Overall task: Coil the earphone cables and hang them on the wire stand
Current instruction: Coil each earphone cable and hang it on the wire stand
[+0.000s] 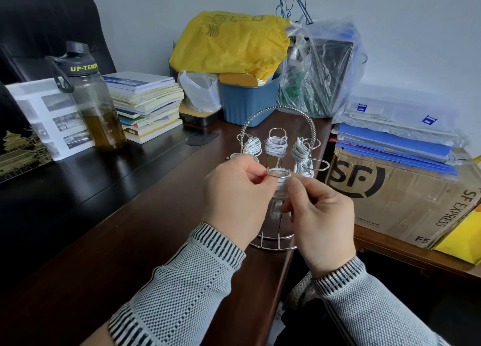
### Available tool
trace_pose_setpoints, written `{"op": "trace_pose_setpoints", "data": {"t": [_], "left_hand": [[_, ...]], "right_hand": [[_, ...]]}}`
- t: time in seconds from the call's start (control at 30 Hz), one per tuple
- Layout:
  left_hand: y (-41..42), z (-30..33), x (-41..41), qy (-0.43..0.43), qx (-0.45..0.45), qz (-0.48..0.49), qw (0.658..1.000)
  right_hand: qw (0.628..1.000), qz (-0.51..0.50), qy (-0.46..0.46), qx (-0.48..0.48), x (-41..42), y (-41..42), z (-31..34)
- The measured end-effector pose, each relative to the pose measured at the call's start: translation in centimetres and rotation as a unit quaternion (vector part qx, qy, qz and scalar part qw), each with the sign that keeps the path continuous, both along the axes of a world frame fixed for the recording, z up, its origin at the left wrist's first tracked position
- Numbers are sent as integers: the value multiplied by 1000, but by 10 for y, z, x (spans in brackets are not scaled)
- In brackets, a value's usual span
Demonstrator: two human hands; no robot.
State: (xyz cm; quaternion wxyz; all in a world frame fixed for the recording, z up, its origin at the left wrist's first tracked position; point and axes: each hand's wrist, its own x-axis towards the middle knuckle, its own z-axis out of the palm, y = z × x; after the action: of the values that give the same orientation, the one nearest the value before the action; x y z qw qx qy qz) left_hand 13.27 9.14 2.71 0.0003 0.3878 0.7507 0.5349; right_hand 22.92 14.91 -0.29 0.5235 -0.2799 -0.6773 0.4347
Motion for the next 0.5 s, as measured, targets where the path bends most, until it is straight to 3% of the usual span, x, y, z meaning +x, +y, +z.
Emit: {"op": "trace_pose_setpoints", "data": {"t": [0.2, 0.5], "left_hand": [[1, -7, -4, -44, 22, -35, 998], [-3, -4, -11, 60, -3, -22, 998]], "right_hand": [[1000, 2, 7, -15, 1, 2, 0], [999, 5, 9, -32, 1, 3, -1]]}}
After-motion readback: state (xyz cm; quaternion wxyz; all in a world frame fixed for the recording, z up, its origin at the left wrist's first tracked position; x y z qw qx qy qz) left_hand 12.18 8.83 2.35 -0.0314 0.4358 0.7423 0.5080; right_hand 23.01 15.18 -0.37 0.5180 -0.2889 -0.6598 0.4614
